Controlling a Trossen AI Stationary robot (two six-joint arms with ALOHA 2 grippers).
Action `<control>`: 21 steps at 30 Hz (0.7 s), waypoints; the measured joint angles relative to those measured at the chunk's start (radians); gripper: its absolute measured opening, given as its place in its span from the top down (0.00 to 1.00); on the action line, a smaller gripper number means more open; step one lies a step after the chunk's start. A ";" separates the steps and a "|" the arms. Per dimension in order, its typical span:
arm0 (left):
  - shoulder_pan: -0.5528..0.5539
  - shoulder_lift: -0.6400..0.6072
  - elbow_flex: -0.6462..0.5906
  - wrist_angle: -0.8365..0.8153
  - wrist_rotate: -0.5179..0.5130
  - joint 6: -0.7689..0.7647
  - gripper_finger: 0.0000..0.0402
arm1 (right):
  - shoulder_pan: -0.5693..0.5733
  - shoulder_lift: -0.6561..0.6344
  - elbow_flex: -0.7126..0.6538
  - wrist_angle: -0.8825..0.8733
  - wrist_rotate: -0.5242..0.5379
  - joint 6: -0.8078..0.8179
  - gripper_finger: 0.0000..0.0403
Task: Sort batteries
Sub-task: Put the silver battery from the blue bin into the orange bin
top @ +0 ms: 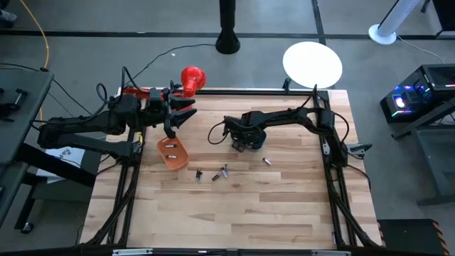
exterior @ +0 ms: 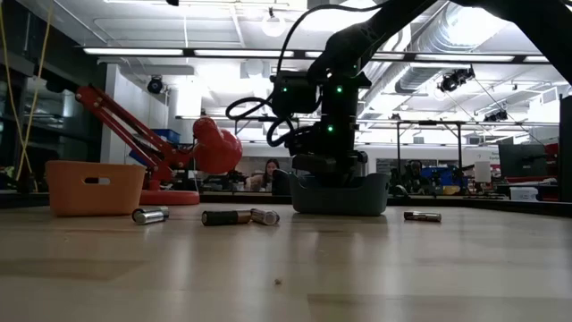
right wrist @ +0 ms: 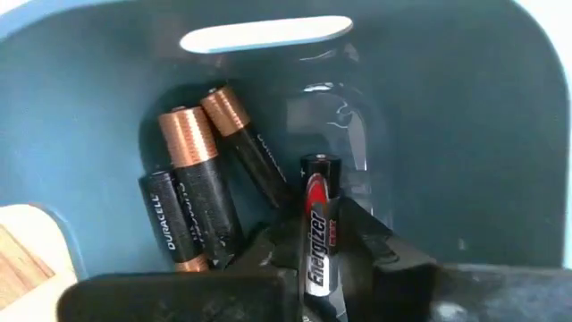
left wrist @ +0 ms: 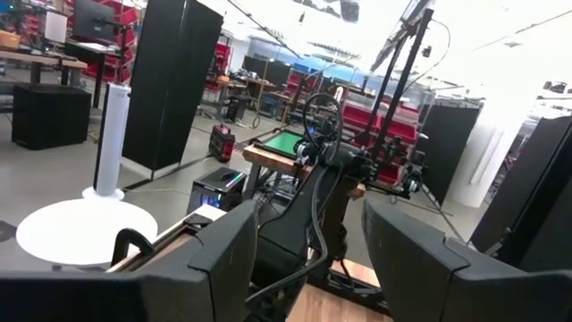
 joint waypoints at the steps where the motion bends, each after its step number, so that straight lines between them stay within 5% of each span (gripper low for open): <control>1: 0.000 0.000 0.000 0.000 0.000 0.000 0.52 | 0.000 0.000 0.000 0.000 0.000 0.000 0.93; 9: 0.000 0.000 0.000 0.000 0.000 0.000 0.52 | -0.002 0.000 -0.002 -0.011 0.021 -0.005 0.67; 16: -0.002 0.000 0.000 0.000 0.009 -0.001 0.52 | -0.002 0.000 -0.002 -0.014 0.025 -0.052 0.95; 21: -0.002 0.000 0.000 0.000 0.011 -0.001 0.52 | 0.016 0.004 0.018 -0.040 0.039 -0.055 0.95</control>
